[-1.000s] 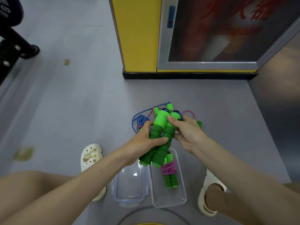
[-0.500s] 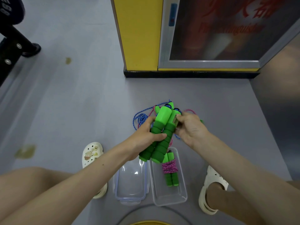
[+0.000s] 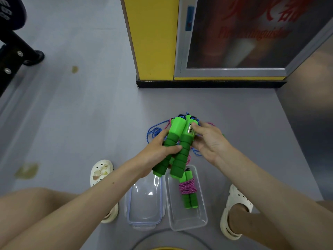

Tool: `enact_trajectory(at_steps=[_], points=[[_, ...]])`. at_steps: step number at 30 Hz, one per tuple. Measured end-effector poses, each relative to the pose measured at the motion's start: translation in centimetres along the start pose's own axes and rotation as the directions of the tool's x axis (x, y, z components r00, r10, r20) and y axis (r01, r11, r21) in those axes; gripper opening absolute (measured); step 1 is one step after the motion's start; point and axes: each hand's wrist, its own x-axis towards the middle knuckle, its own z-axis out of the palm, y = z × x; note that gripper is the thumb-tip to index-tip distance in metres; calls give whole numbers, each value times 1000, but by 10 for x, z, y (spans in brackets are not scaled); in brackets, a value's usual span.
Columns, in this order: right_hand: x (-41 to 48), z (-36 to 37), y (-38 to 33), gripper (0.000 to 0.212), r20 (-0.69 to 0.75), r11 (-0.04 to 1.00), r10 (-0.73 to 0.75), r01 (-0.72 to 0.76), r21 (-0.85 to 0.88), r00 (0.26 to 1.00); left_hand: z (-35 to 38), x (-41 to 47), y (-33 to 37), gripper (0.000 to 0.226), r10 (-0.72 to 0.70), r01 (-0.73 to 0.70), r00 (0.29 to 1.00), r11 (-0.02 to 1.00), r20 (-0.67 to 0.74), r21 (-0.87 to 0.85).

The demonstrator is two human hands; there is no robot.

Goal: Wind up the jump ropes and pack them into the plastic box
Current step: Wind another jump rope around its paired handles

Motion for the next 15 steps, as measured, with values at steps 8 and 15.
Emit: enact_trajectory(at_steps=[8,15], points=[[-1,5,5,4,-19,974,-123,117,-192,992,7,-1,-5,58,87,-86,996,996,34,-20],[0,9,6,14,-79,931,-262,230,-284,962,15,1,-3,56,129,-129,992,992,6,-12]])
